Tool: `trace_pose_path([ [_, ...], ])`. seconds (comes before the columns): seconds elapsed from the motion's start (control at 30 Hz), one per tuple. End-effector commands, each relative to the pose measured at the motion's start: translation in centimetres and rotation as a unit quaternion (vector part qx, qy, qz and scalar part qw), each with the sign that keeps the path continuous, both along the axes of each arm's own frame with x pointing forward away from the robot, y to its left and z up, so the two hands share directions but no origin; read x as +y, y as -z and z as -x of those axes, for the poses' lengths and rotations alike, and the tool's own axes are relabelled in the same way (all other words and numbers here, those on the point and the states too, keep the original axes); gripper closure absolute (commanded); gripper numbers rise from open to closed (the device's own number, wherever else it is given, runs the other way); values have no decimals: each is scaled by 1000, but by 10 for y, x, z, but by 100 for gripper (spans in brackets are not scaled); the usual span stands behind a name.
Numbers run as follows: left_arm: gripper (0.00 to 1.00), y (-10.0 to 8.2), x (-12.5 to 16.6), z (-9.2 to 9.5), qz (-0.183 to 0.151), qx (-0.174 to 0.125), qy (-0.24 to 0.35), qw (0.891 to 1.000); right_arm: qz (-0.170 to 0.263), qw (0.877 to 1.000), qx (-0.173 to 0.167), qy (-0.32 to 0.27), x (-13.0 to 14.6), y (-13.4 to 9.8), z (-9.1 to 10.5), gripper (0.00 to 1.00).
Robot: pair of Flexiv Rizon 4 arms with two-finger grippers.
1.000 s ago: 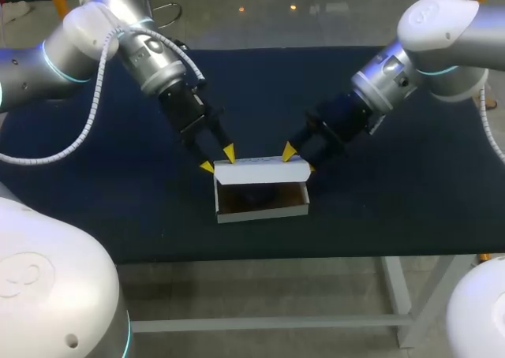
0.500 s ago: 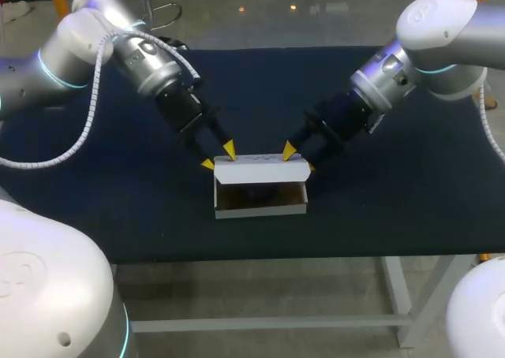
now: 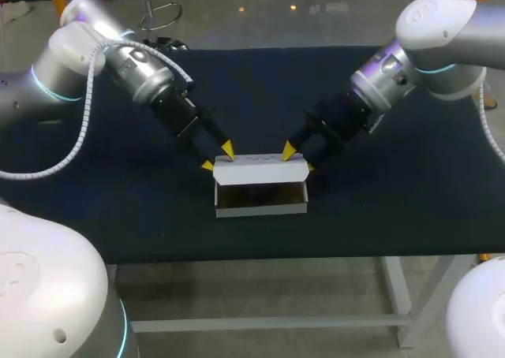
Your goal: Assemble the packaging by folding the flat box into shape, placing the metal phone stand inside, and closing the box properly
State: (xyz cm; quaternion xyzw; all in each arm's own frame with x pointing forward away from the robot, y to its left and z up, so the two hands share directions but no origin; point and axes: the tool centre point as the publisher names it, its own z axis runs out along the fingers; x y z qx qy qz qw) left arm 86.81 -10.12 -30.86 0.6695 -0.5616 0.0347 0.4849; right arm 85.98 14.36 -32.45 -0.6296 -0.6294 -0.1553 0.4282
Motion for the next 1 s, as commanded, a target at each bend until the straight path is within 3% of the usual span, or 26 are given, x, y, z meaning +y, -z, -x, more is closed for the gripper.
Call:
trace_pose_path([
  [0.03,55,-2,-4,3,-1,-4,-4,1000,-2,1000,3,-3,4,0,-2,50],
  [1.0,57,5,-9,14,8,-20,-31,999,-1,1000,11,-6,1,9,0,48],
])
